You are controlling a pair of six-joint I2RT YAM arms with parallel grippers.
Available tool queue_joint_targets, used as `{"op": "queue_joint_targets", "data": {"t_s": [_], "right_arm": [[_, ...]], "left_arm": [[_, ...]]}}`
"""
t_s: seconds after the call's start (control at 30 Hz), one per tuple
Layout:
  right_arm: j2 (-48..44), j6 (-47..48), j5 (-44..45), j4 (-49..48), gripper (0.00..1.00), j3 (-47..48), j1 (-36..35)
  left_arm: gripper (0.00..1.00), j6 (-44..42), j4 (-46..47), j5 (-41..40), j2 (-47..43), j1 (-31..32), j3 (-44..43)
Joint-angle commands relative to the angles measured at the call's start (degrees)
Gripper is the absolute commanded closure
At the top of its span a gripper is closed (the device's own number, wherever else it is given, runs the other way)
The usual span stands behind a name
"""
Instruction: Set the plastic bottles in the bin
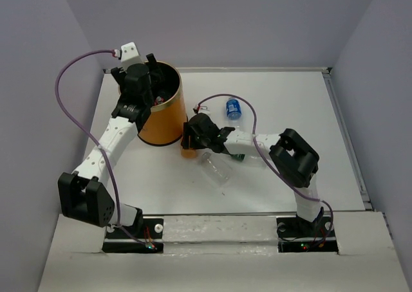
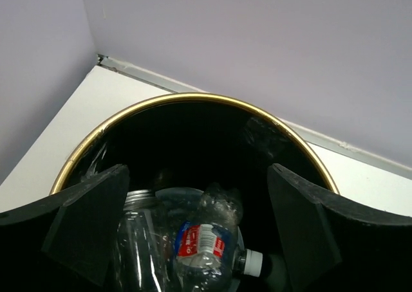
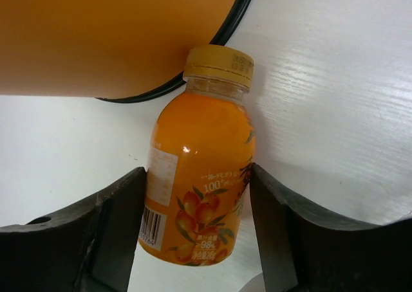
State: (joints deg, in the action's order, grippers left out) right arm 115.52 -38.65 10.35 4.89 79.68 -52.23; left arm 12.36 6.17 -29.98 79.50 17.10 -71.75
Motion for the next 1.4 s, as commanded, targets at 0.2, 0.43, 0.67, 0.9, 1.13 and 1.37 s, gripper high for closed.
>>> {"op": "queue_joint_targets", "data": {"t_s": [0.2,0.43,0.67,0.9,1.13,1.37], "right_arm": [[-7.58,-1.33,2.75,-3.91,0.57,-3.12,-0.51],[-19.27,-0.02,3.71,-4.27,0.61,-8.92,-0.51],[-35.09,5.95,4.42,-4.27,0.61,-13.06,-0.51],[-32.66,21.24,-0.94,-2.25,0.6,5.89,-0.51],[-11.84,28.72,-6.56,1.0,0.6,34.98,-0.51],[9.26,29.87,-7.8,6.28,0.5,61.17,-0.51]], "left_arm": [[0.01,7.59,-3.34,17.66,-23.83,0.03,9.77],[0.01,11.02,-15.3,24.6,-38.01,0.04,18.65],[0.01,17.25,-23.92,34.1,-47.68,0.04,25.59],[0.01,26.66,-21.3,44.21,-54.01,0.04,36.4],[0.01,36.76,-10.85,50.01,-54.11,2.66,49.58],[0.01,46.16,-3.28,34.22,-49.45,21.82,57.24]]}}
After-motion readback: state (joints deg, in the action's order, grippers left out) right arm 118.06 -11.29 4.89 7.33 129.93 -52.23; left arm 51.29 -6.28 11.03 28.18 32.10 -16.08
